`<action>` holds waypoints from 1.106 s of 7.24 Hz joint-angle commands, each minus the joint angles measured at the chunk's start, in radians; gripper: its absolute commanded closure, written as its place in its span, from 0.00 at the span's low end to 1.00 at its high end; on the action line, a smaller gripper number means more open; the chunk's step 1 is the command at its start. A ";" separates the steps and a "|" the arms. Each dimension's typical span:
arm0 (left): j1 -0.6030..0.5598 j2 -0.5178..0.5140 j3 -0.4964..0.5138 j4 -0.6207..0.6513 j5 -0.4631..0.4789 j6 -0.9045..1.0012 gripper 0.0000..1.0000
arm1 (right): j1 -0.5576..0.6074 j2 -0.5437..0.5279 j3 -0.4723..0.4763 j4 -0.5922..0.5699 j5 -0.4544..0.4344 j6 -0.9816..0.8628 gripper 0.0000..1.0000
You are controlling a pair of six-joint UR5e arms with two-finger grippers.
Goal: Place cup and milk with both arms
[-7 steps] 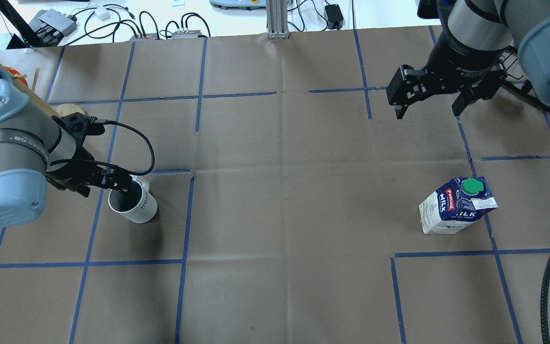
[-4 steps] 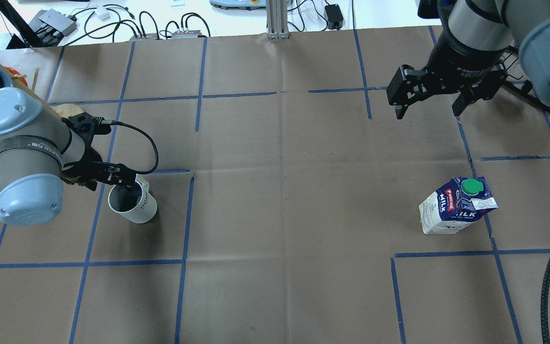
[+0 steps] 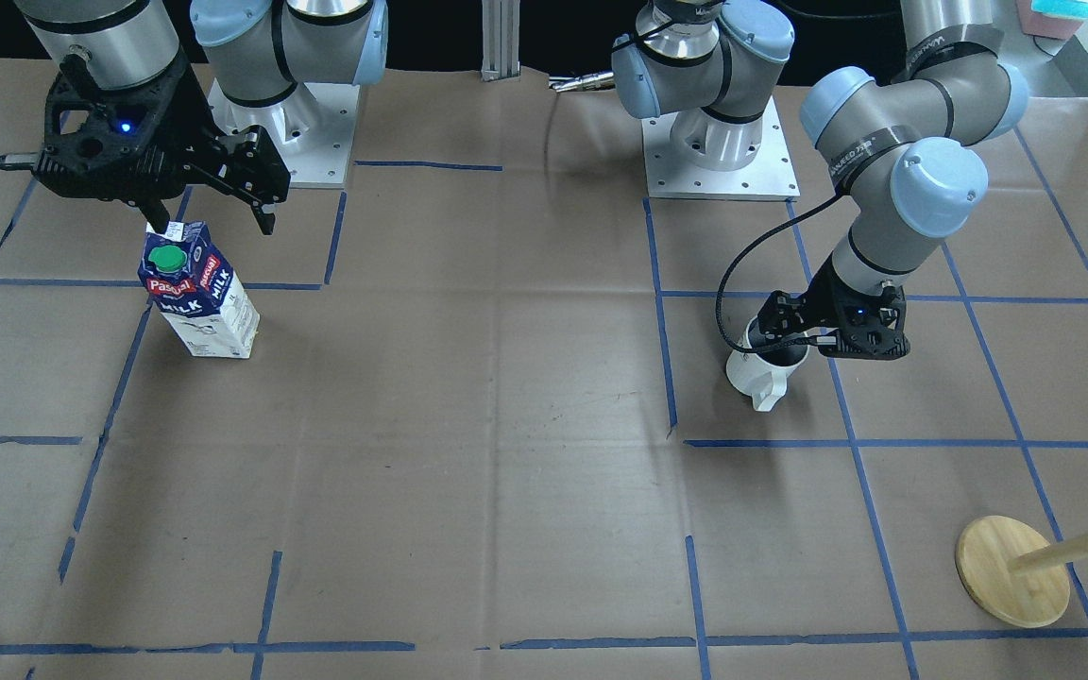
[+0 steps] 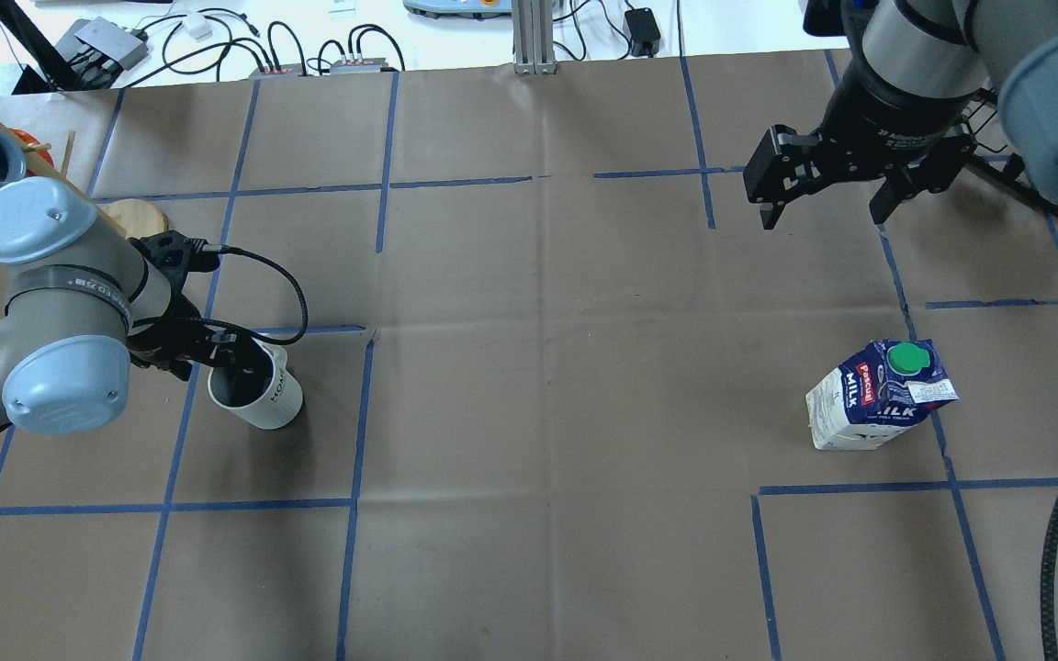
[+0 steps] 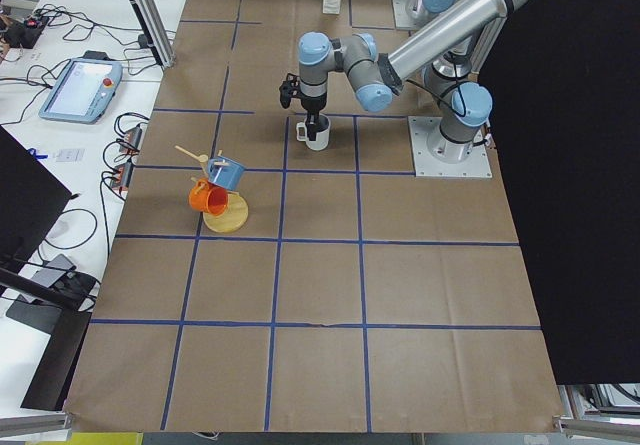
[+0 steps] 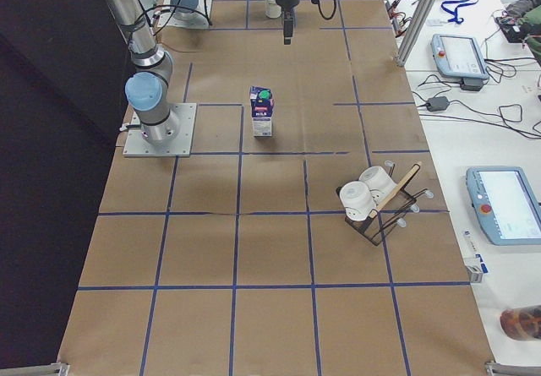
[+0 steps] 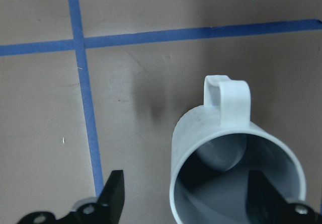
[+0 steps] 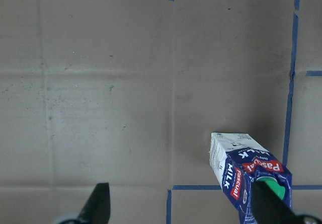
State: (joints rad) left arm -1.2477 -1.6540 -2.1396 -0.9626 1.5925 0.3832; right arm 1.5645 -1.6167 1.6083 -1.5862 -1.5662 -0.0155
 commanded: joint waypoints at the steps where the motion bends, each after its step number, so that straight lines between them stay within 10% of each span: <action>1: 0.046 -0.029 -0.006 -0.002 -0.003 0.003 0.74 | 0.000 0.001 0.001 0.000 0.000 0.000 0.00; 2: 0.051 -0.030 -0.006 -0.016 -0.006 -0.004 1.00 | -0.001 0.000 0.001 0.000 0.000 0.000 0.00; 8: -0.126 -0.052 0.232 -0.129 -0.066 -0.208 1.00 | 0.000 0.004 0.001 0.000 0.000 0.000 0.00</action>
State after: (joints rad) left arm -1.2780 -1.6909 -2.0024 -1.0539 1.5398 0.2524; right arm 1.5638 -1.6133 1.6091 -1.5861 -1.5662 -0.0153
